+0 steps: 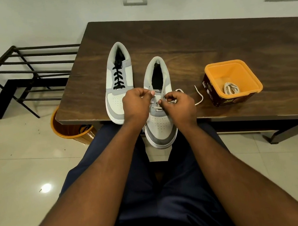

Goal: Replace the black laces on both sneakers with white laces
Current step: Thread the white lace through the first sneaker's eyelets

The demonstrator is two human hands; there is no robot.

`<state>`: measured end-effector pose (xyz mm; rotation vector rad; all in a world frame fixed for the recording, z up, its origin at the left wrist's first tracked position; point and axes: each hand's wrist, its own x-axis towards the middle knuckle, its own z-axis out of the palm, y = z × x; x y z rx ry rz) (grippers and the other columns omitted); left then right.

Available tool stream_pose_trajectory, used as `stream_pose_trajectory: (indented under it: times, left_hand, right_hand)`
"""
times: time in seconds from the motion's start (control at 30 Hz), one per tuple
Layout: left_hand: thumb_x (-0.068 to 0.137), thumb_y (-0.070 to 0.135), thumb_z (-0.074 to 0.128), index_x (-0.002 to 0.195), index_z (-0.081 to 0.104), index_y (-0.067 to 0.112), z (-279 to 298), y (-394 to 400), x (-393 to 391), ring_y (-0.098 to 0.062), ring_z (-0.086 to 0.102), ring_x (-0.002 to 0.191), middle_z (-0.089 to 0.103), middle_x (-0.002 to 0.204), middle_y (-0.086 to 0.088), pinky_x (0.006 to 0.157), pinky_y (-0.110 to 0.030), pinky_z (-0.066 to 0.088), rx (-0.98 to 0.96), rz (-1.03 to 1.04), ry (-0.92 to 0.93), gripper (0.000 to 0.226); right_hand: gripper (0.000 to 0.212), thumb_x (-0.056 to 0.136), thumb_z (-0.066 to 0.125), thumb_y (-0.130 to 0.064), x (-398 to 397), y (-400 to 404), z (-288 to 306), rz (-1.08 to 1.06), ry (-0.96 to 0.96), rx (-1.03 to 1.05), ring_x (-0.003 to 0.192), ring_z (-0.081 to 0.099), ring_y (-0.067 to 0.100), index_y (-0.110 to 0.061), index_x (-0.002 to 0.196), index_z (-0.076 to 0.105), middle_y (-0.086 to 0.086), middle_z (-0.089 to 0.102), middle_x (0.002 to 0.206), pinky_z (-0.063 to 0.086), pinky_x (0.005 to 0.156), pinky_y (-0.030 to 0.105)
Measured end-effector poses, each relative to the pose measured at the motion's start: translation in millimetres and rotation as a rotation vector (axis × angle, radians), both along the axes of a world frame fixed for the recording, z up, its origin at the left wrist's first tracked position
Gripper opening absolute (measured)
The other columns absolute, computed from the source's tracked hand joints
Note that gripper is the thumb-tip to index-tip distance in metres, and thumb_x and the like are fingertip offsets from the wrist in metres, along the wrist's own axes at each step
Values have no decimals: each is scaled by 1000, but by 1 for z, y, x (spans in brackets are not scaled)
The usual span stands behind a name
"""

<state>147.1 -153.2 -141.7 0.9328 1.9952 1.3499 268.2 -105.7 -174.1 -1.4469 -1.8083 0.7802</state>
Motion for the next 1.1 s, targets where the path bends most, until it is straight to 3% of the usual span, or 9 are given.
stream_pose_trajectory:
  times: [0.17,0.3,0.53,0.73,0.83,0.97,1.1]
  left_hand:
    - [98,26,55,86,60,18,-7,1,15,-22,62,73,63,74,3,69,-38,53,19,-57,174,15]
    - [101,23,45,93,56,15,-10,6,27,-25,61,82,66,90,-3,72,-41,50,-13,-87,320,16]
    - [100,26,47,91,59,20,-15,12,36,-23,62,84,68,94,-1,74,-43,53,-70,-36,313,16]
    - [99,30,47,93,63,24,-17,15,38,-24,63,86,69,95,-1,74,-41,54,-145,-37,300,17]
    - [99,35,50,98,66,24,-18,16,39,-25,65,87,70,94,-1,75,-39,54,-169,-16,252,20]
    - [98,37,50,100,68,23,-22,17,36,-26,66,86,72,93,-3,71,-37,54,-170,-39,232,23]
    - [100,34,48,102,67,19,-19,11,33,-26,63,87,66,96,-5,68,-35,50,-140,-115,338,24]
  right_hand:
    - [22,83,69,-30,-1,-4,-8,-46,157,-77,81,68,12,-16,97,78,-2,74,87,54,73,30]
    - [11,83,70,-20,-2,-5,-11,-63,324,-175,76,67,17,-13,86,78,3,72,78,55,70,36]
    - [9,84,72,-11,1,-7,-13,-61,533,-293,88,70,27,-18,86,77,7,74,87,57,84,45]
    - [13,86,70,-9,3,-9,-10,-54,602,-343,93,70,23,-9,97,76,9,74,95,57,86,36]
    - [16,90,64,-7,6,-7,-6,-74,658,-428,84,68,12,-2,103,72,7,73,94,57,78,24]
    - [14,90,64,-4,8,1,5,-36,617,-468,64,57,3,4,101,69,7,67,84,49,60,15]
    - [9,93,60,-6,8,14,14,33,445,-509,66,57,8,-3,91,68,6,66,82,50,60,21]
